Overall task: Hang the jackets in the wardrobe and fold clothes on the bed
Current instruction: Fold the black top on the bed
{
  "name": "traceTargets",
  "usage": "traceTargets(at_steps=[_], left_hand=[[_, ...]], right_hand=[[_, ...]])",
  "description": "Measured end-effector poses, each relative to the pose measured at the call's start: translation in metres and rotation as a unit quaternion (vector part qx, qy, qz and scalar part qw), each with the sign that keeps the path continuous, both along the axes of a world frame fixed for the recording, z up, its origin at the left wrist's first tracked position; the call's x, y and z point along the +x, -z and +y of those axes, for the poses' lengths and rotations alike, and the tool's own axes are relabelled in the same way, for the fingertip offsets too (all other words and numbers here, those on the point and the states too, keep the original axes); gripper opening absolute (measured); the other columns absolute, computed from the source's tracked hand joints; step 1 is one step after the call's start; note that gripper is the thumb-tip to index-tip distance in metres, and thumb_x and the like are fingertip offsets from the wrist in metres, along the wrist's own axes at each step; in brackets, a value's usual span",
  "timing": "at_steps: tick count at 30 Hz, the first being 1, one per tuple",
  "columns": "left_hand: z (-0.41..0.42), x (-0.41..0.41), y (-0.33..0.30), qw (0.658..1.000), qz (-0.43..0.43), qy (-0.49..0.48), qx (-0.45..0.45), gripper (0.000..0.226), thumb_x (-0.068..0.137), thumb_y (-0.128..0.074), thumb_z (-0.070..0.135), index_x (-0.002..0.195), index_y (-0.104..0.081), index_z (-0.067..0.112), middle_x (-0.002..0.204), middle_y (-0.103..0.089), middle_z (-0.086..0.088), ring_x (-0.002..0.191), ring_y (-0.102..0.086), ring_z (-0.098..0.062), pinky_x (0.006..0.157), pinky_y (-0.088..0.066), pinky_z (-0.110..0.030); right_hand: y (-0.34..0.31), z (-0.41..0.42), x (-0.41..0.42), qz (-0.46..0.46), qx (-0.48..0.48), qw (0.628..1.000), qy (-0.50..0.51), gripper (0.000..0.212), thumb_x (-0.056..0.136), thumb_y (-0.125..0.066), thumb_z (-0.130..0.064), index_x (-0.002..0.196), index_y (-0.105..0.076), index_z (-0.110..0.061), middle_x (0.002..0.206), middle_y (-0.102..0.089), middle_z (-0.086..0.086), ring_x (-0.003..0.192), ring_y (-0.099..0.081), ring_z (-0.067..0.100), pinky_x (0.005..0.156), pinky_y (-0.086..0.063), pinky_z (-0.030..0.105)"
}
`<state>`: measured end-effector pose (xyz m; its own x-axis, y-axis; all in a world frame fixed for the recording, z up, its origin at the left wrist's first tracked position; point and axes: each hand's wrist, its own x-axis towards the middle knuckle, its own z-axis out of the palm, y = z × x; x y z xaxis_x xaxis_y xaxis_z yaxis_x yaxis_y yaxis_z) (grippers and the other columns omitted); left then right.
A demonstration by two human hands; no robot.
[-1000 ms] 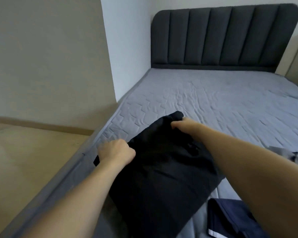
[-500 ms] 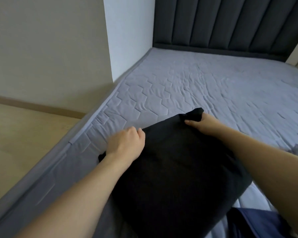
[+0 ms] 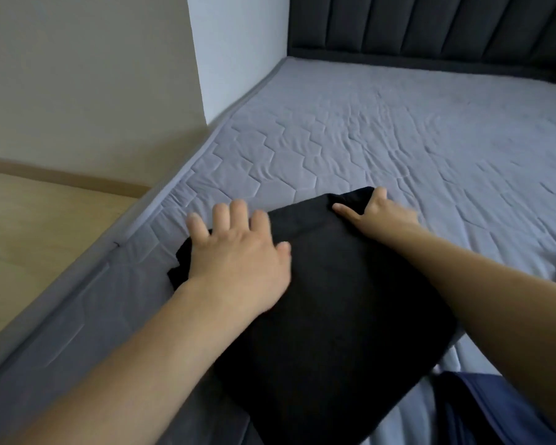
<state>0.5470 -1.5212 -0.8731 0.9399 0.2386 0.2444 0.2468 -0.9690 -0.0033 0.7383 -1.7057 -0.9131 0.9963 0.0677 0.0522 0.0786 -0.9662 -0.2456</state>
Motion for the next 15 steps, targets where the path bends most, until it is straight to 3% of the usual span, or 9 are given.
traceTargets(at_steps=[2, 4, 6, 11, 13, 15], left_hand=[[-0.039, -0.021, -0.005, 0.989, 0.045, 0.106, -0.088, 0.107, 0.066, 0.0, 0.092, 0.15, -0.019, 0.028, 0.159, -0.003, -0.001, 0.141, 0.015, -0.021, 0.098, 0.026, -0.065], [-0.062, -0.033, 0.007, 0.959, 0.196, 0.152, -0.135, 0.127, 0.047, -0.012, 0.104, 0.151, 0.009, 0.035, 0.157, 0.026, 0.011, 0.135, 0.043, -0.016, 0.088, 0.033, -0.069], [-0.059, -0.044, 0.024, 0.932, 0.305, 0.152, -0.12, 0.132, 0.046, -0.031, 0.103, 0.145, 0.027, 0.039, 0.147, 0.044, 0.016, 0.123, 0.055, -0.013, 0.086, 0.031, -0.072], [-0.053, -0.061, 0.028, 0.893, 0.41, 0.128, -0.134, 0.138, 0.045, -0.045, 0.099, 0.132, 0.044, 0.042, 0.129, 0.062, 0.014, 0.11, 0.064, -0.015, 0.085, 0.028, -0.076], [-0.053, -0.066, 0.02, 0.872, 0.454, 0.133, -0.121, 0.139, 0.046, -0.052, 0.096, 0.131, 0.044, 0.042, 0.127, 0.063, 0.015, 0.112, 0.062, -0.016, 0.087, 0.025, -0.078], [-0.041, -0.062, 0.006, 0.866, 0.465, 0.145, -0.112, 0.135, 0.047, -0.052, 0.095, 0.139, 0.033, 0.045, 0.141, 0.051, 0.017, 0.129, 0.05, -0.019, 0.102, 0.014, -0.075]], right_hand=[[0.016, 0.003, -0.001, 0.0, 0.01, 1.0, -0.001, 0.091, 0.068, -0.031, -0.092, 0.11, -0.035, -0.011, 0.095, -0.06, 0.006, 0.1, -0.06, 0.035, 0.066, -0.036, 0.038], [0.02, 0.0, 0.001, -0.008, 0.03, 1.0, -0.005, 0.087, 0.068, -0.031, -0.092, 0.105, -0.034, -0.013, 0.105, -0.063, 0.011, 0.102, -0.06, 0.036, 0.069, -0.037, 0.04], [0.015, -0.011, 0.002, -0.029, 0.015, 0.999, -0.007, 0.084, 0.069, -0.031, -0.091, 0.1, -0.033, -0.013, 0.107, -0.063, 0.014, 0.101, -0.06, 0.037, 0.068, -0.035, 0.039], [-0.002, -0.013, -0.01, -0.066, -0.077, 0.995, -0.001, 0.079, 0.08, -0.029, -0.082, 0.108, -0.041, -0.009, 0.112, -0.06, 0.016, 0.104, -0.058, 0.036, 0.071, -0.038, 0.039], [-0.008, 0.0, -0.021, -0.076, -0.101, 0.992, 0.008, 0.085, 0.083, -0.027, -0.08, 0.125, -0.041, -0.008, 0.128, -0.05, 0.017, 0.117, -0.049, 0.037, 0.088, -0.04, 0.045], [-0.012, 0.005, -0.028, -0.015, -0.044, 0.998, 0.034, 0.099, 0.074, -0.025, -0.088, 0.139, -0.031, -0.013, 0.141, -0.039, 0.014, 0.128, -0.041, 0.038, 0.099, -0.033, 0.052]])
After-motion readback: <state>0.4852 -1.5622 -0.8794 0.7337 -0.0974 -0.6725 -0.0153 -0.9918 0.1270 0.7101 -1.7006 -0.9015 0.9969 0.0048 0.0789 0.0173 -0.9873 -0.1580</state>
